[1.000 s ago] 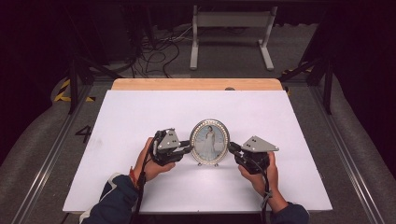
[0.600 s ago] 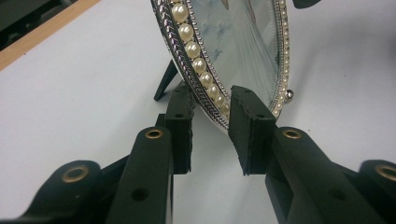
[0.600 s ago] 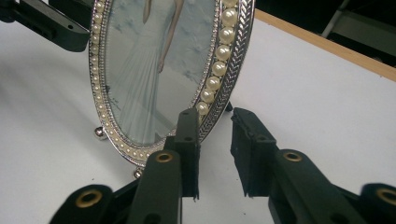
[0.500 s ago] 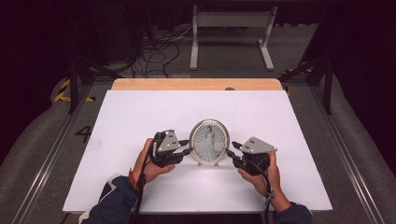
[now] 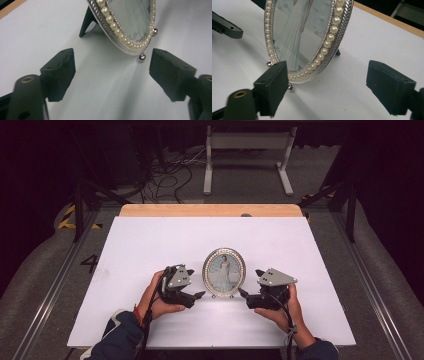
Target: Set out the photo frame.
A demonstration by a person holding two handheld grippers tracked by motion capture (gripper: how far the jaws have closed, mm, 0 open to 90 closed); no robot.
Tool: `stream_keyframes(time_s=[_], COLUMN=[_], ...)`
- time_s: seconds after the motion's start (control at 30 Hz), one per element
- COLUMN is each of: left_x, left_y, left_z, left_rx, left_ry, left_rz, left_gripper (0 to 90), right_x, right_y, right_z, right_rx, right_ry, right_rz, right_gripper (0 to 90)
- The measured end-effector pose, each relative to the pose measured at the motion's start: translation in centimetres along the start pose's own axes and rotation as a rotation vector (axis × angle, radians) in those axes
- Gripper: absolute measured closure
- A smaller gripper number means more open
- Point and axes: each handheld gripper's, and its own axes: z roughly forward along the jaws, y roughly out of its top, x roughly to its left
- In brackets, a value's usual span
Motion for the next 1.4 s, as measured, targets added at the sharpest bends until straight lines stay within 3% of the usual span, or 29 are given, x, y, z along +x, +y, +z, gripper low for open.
stream_keyframes(time_s=[0.2,0.37,0.57,0.8,1.4], left_x=[-0.1,-0.1,-0.2,-0.2,0.3], left_y=[-0.7,-1.0,-1.2,-2.1,-4.9], left_z=[-0.2,-1.0,-2.2,-3.6,-6.3], left_rx=[0.002,-0.029,-0.041,-0.048,-0.063], left_ry=[0.012,0.015,0.056,0.092,0.149], left_rz=[-0.017,-0.023,-0.013,-0.015,-0.033], left_gripper=[9.3,8.3,8.3,8.7,9.6], right_x=[-0.3,-0.3,0.0,-0.1,-1.7], right_y=[-0.4,-0.6,-0.4,-1.5,-2.8], right_z=[-0.2,-0.2,-0.7,-1.1,-3.2], right_rx=[0.006,0.028,0.059,0.104,0.068], right_ry=[0.019,0.006,-0.013,-0.035,-0.083], right_rz=[0.009,-0.016,-0.052,-0.087,-0.093], right_gripper=[10.7,8.8,9.2,10.5,10.5])
